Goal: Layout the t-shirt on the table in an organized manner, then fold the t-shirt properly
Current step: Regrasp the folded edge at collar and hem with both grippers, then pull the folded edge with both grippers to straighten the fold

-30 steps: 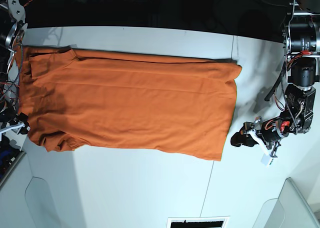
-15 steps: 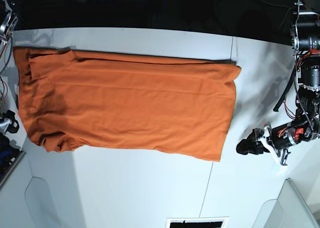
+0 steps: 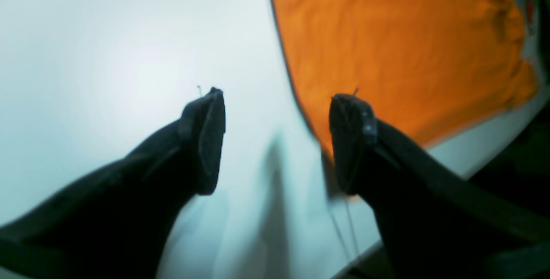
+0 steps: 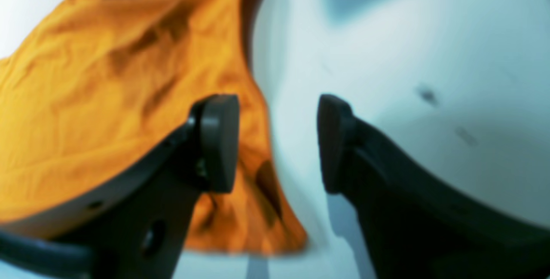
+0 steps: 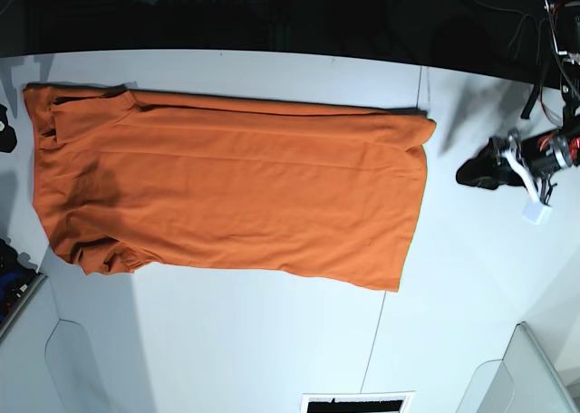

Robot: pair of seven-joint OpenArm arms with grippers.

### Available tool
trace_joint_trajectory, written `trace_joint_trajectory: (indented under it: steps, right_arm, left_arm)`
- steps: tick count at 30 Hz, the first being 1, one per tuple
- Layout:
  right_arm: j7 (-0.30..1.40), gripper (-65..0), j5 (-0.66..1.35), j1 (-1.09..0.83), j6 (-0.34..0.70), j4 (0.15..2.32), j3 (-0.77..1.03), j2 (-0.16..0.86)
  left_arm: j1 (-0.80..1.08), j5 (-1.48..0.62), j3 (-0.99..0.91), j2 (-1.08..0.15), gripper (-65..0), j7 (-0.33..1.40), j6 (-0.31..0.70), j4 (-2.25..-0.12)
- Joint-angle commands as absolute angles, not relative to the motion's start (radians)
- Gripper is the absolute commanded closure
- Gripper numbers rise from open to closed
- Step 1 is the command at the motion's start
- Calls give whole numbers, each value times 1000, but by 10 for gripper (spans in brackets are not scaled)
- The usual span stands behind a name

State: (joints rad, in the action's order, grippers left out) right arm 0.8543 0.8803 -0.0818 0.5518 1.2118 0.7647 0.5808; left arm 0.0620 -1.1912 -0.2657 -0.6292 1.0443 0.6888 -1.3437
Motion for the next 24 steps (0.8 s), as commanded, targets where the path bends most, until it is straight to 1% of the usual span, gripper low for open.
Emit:
trace_joint_trajectory:
  steps: [1, 5, 8, 13, 18, 20, 22, 24]
  right_arm:
    - [844, -293, 920, -92, 562, 1233, 791, 612]
    - [866, -293, 976, -168, 582, 1233, 816, 611]
    - [869, -293, 992, -217, 591, 1234, 816, 591]
    - [869, -293, 1004, -273, 593, 1234, 816, 550]
    - [868, -300, 1021, -291, 603, 1234, 816, 517]
    - [868, -317, 1021, -288, 603, 1234, 816, 502]
    - [864, -317, 1021, -289, 602, 1234, 816, 493]
    - [863, -317, 1022, -288, 602, 1234, 816, 485]
  left_arm:
    - [78, -1223, -292, -648, -379, 1020, 698, -1409]
    - [225, -1217, -347, -606, -379, 1011, 698, -1591]
    - [307, -1184, -355, -567, -379, 987, 698, -1665]
    - [380, -1166, -356, -499, -379, 980, 698, -1671]
    - [419, -1076, -356, -436, -380, 902, 698, -1670]
    - [418, -1039, -356, -429, -380, 856, 698, -1670]
    - [416, -1003, -356, -430, -383, 833, 698, -1670]
    - [412, -997, -356, -430, -430, 829, 698, -1669]
